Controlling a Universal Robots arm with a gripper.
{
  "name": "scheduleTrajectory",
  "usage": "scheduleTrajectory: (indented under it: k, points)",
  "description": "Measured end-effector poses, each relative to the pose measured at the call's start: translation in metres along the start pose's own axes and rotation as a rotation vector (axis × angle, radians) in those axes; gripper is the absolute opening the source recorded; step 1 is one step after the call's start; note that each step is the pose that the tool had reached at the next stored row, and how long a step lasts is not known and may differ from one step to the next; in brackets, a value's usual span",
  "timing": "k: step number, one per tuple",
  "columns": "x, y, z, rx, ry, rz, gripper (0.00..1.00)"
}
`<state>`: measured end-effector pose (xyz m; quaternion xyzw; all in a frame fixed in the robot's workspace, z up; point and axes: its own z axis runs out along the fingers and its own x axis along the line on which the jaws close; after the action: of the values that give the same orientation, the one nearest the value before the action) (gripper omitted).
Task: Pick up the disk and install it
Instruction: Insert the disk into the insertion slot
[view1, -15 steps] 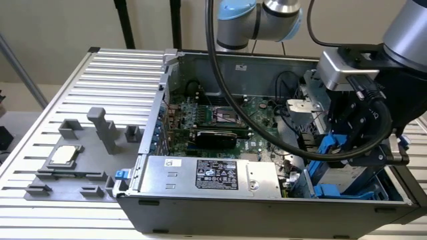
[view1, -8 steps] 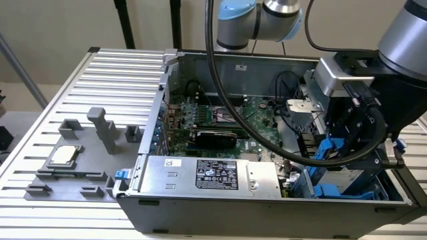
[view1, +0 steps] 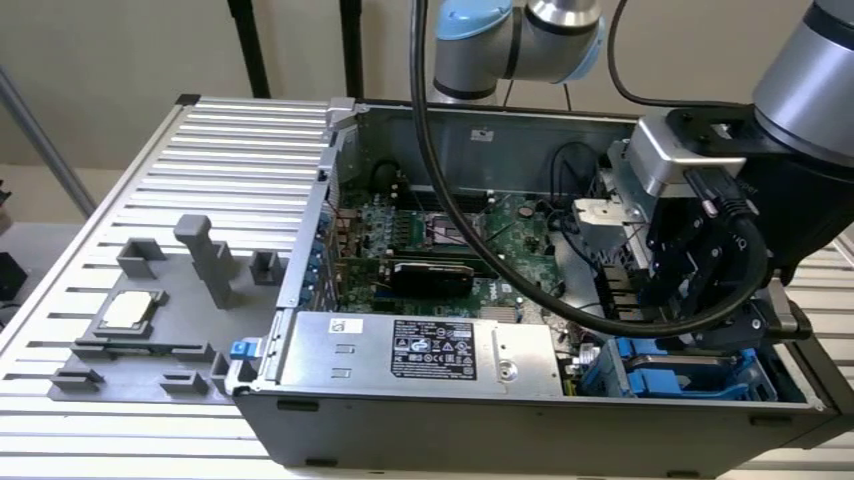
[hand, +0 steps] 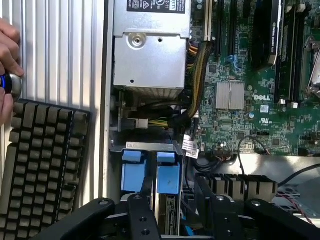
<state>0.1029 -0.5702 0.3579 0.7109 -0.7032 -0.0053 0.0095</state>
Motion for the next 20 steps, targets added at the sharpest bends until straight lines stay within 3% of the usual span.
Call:
scheduleTrajectory:
  k: [17, 18, 20]
  points:
    - [0.0000, 0.0000, -0.0002, 0.0000, 0.0001, 0.000, 1.00]
    - [0.0000, -0.0001, -0.0014, 0.0000, 0.0003, 0.000, 0.00]
    - [0.0000, -0.0009, -0.0079, -0.0001, 0.0000, 0.000, 0.00]
